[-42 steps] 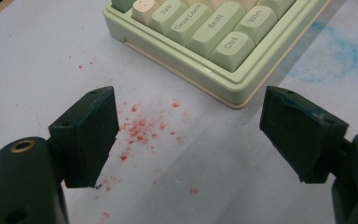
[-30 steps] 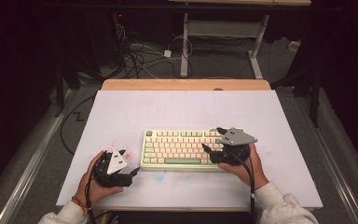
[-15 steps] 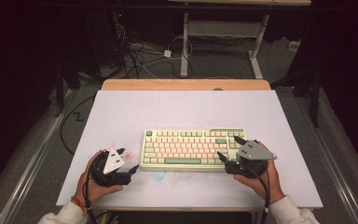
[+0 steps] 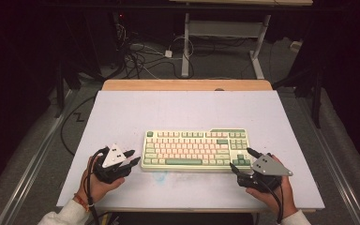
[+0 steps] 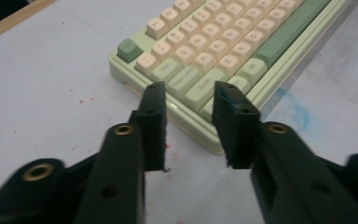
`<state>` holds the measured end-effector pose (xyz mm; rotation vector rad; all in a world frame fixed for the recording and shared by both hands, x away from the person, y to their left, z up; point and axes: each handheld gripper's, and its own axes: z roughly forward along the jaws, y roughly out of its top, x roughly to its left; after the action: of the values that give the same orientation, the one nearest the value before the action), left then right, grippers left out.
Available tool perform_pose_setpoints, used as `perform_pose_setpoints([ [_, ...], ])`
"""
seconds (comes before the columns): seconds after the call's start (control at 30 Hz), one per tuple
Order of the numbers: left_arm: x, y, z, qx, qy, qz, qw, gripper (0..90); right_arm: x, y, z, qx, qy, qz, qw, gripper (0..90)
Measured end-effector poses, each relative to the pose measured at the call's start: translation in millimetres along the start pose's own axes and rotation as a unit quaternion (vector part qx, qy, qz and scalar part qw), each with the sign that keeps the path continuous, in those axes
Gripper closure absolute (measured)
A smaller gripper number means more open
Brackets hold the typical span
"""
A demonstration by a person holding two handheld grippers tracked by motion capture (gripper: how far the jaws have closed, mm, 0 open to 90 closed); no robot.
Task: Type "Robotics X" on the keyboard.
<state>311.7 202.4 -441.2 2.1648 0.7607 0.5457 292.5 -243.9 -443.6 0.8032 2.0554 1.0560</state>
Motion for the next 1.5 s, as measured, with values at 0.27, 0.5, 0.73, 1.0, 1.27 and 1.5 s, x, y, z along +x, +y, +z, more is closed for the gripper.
perform_pose_setpoints([
  [0.27, -7.6, 24.3, 10.6, 0.011, -0.032, 0.029, 0.9990, 87.5, -0.1, -4.7, -0.4, 0.012, -0.001, -0.005, 0.9999, 25.3],
  [0.5, -14.8, 42.4, 28.0, 0.023, -0.055, 0.038, 0.9975, 87.6, 1.1, -5.5, 0.9, 0.016, -0.001, -0.008, 0.9998, 25.3],
  [0.73, -21.0, 59.3, 43.1, 0.026, -0.072, 0.047, 0.9960, 87.5, 1.3, -6.0, 1.6, 0.017, 0.001, -0.009, 0.9998, 25.3],
  [1.0, -31.9, 72.8, 63.0, 0.047, -0.087, 0.072, 0.9924, 87.6, 2.3, -6.1, 2.8, 0.019, 0.005, -0.015, 0.9997, 25.3],
  [1.27, -40.3, 81.7, 81.4, 0.063, -0.102, 0.087, 0.9890, 87.5, 3.2, -6.8, 4.5, 0.023, 0.008, -0.018, 0.9996, 25.3],
  [1.5, -41.8, 85.2, 93.7, 0.075, -0.106, 0.090, 0.9875, 87.5, 3.9, -7.4, 5.5, 0.026, 0.011, -0.021, 0.9994, 25.3],
])
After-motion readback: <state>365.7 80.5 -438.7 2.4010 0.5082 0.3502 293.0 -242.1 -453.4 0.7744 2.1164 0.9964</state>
